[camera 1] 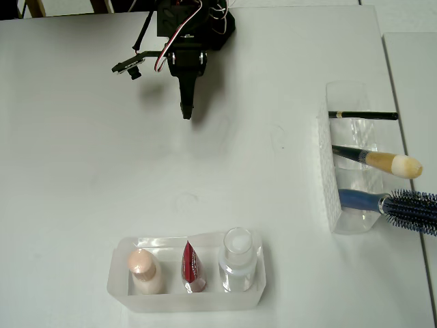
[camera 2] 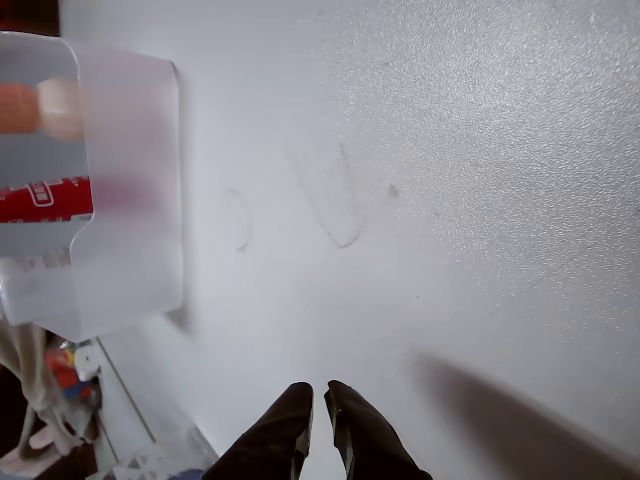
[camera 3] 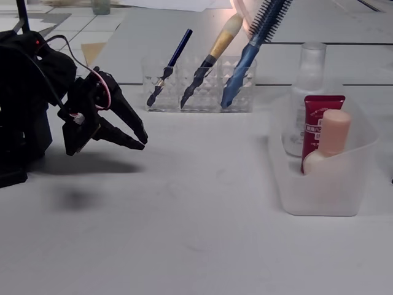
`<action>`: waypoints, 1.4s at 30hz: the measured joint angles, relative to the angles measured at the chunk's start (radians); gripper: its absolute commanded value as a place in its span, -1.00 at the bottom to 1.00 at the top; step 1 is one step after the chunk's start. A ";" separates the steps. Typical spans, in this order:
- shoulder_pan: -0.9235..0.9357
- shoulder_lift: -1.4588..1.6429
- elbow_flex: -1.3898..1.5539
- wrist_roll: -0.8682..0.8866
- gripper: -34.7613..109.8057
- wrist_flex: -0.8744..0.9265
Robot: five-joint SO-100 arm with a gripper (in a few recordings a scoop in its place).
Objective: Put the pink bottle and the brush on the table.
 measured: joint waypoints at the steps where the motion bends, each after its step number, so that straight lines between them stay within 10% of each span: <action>1: 0.000 0.000 0.000 0.000 -0.52 0.000; 42: 0.000 0.000 0.000 0.000 -0.52 0.000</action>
